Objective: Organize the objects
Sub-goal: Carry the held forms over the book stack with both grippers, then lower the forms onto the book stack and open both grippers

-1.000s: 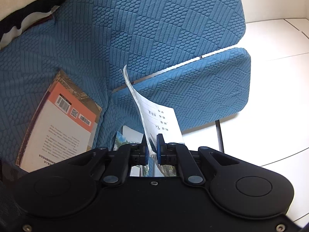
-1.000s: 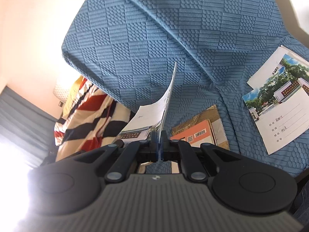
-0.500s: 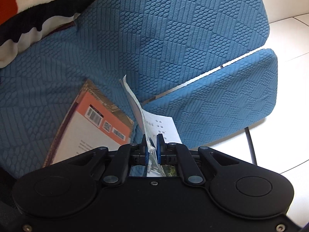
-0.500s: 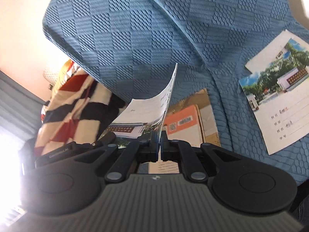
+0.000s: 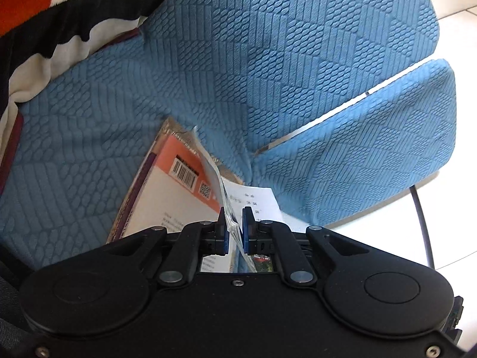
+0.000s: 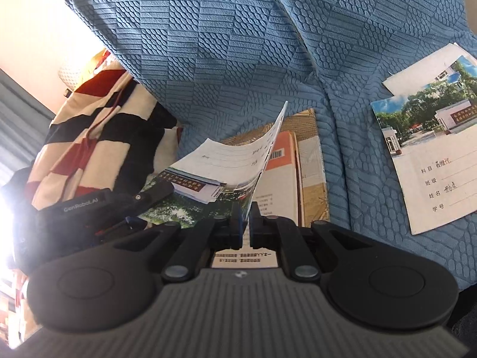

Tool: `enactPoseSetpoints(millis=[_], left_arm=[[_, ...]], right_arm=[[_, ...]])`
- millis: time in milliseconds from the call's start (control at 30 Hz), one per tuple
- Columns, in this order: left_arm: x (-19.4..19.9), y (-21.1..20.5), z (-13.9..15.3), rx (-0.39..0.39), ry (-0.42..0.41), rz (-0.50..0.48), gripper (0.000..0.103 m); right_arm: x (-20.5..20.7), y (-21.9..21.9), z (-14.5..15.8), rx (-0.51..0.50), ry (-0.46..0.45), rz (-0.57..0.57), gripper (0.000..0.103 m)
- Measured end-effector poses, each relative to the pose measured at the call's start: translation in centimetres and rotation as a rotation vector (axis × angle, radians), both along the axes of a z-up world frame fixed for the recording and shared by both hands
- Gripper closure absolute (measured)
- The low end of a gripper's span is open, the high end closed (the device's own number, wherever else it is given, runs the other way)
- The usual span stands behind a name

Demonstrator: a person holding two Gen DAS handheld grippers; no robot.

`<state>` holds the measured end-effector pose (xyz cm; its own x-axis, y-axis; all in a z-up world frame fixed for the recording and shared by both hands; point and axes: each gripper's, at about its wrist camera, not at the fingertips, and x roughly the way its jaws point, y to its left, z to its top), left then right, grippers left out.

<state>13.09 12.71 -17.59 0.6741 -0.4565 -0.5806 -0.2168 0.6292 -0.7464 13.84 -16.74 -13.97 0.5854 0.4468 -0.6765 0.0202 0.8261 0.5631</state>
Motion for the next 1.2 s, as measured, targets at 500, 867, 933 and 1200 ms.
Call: enactPoseSetpoints(millis=[500,867,933,1200], left_arm=[[-0.1,0.8,-1.8,0.053,0.137,0.027,0.089],[-0.2,0.2,-0.8,0.14,0.119,0.033,0.057],[0.1,-0.1,-1.1,0.155,0.131,0.029,0.057],[1.8,-1.8,-2.3,0.265,0.165,0.018,0.057]], right_arm=[[-0.2,0.9,-1.3,-0.085,0.077,0.037,0.088],[-1.6,-0.6,-1.0,-0.177,0.089,-0.019,0.047],[-1.5,-0.9,-1.2,-0.186,0.077,-0.038,0.045],[1.0,0.0,-3.7,-0.222,0.05,-0.044,0.048]])
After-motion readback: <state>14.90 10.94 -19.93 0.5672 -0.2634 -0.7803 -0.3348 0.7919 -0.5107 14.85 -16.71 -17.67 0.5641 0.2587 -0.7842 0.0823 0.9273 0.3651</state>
